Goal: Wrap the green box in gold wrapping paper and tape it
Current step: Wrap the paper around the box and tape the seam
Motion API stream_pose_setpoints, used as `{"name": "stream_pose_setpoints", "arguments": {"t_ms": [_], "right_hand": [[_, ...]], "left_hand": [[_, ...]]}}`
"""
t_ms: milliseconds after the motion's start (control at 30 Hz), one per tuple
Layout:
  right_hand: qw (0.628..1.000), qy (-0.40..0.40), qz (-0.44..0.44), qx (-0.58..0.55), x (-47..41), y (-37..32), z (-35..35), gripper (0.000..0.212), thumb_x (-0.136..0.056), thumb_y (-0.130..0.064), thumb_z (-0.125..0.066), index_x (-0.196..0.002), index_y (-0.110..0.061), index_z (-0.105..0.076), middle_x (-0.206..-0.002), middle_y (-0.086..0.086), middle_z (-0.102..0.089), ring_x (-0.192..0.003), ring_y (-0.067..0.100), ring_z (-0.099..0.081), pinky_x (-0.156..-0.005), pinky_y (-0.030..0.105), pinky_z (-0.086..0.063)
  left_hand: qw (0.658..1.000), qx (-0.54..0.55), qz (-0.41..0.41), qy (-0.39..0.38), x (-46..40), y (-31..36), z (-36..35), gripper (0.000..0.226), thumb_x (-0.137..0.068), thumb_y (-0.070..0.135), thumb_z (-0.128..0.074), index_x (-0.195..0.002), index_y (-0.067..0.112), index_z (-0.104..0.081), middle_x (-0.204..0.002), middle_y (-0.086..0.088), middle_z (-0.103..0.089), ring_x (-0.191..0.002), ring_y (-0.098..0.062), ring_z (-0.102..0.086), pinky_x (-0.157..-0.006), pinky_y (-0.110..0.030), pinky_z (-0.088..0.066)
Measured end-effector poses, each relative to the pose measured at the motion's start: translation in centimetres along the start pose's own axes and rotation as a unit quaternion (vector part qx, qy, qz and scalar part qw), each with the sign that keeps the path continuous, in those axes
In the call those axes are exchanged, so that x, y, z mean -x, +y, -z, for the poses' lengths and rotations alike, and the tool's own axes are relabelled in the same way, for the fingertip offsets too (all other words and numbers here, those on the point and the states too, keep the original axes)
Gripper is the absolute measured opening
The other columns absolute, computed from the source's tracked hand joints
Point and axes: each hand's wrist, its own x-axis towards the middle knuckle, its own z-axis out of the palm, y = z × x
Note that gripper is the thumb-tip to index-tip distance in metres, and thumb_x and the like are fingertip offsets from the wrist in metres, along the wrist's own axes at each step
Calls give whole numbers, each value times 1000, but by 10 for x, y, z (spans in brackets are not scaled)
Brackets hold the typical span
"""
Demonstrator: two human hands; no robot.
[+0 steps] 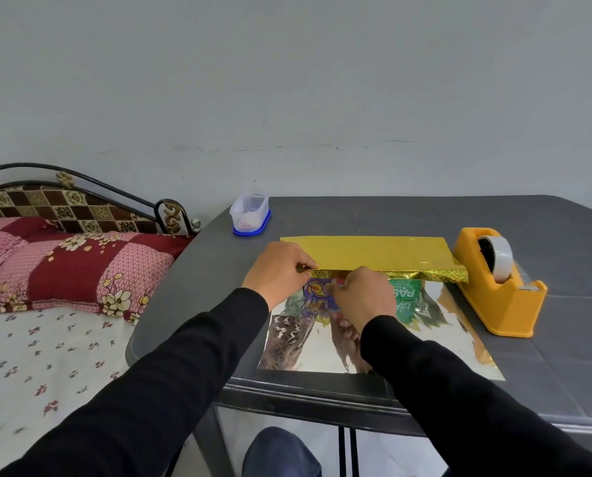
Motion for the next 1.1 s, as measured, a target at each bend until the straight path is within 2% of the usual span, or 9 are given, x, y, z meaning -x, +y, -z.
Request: {"name": "stream_pose_setpoints", "arguments": {"t_ms": [200, 267, 500, 633, 800, 867, 967, 1033, 1100], "right_hand": [[997, 36, 61, 8, -1, -1, 6, 53, -91, -60, -67, -66, -13, -62, -65, 5, -61, -61, 27, -60, -55, 27, -46], [995, 40, 77, 40, 2, -1, 5, 54, -95, -61, -60, -70, -13, -63, -67, 6, -63, -63, 28, -62, -58, 30, -52], [989, 0, 79, 126, 6, 12, 10, 33, -97, -46, -63, -90, -16, -73, -81, 5, -68, -74, 27, -66, -72, 35, -59], [998, 18, 53, -8, 13, 28, 43, 53, -85, -48, -78, -54, -17, -48, -53, -2, -49, -52, 17, -45, -53, 25, -39], [988, 118, 50, -91, 22, 66, 112, 45, -81, -45, -84, -56, -16, -61, -47, -4, -52, -50, 15, -48, -52, 27, -37], [982, 163, 32, -90, 25, 83, 142, 31, -84, -40, -82, -66, -20, -68, -56, -10, -60, -58, 8, -55, -56, 24, -41], [970, 239, -6, -43, 22, 111, 175, 14, -86, -41, -74, -88, -27, -74, -86, -8, -70, -84, 19, -65, -72, 29, -49], [974, 216, -67, 2, 16, 131, 191, 27, -88, -48, -70, -106, -29, -74, -109, -4, -69, -100, 24, -64, -83, 37, -54], [980, 139, -142, -14, 10, 145, 204, 37, -89, -51, -70, -113, -22, -73, -118, 3, -67, -103, 27, -64, -87, 42, -58]], "left_hand": [[1000, 3, 7, 2, 1, 2, -1, 23, -90, 11, -73, -109, 21, -80, -114, 2, -74, -100, -12, -68, -87, -16, -47], [1000, 4, 14, -2, 2, 3, 0, 24, -89, 11, -73, -110, 22, -80, -115, 2, -74, -100, -12, -67, -88, -18, -49], [999, -30, 27, 4, 4, 9, 1, 24, -90, 13, -71, -110, 25, -79, -118, 5, -73, -111, -14, -62, -94, -23, -46], [989, -147, 10, 32, 7, 28, -1, 21, -87, 31, -72, -109, 32, -74, -115, 11, -70, -120, -16, -49, -93, -39, -40], [988, -136, -65, 39, 1, 72, -26, 28, -84, 44, -71, -110, 33, -69, -122, 14, -65, -120, -16, -49, -86, -38, -34], [988, -112, -98, 34, -7, 94, -45, 35, -84, 51, -71, -114, 33, -67, -124, 15, -63, -121, -16, -49, -87, -39, -34], [987, -93, -133, 19, -19, 130, -71, 53, -84, 64, -66, -126, 33, -61, -133, 14, -58, -127, -15, -46, -92, -41, -36], [986, -90, -142, 1, -27, 154, -87, 67, -82, 72, -63, -136, 34, -54, -142, 13, -53, -133, -16, -42, -95, -43, -36], [985, -88, -149, -21, -36, 178, -101, 83, -77, 80, -61, -145, 35, -45, -152, 11, -45, -138, -18, -37, -96, -45, -35]]}}
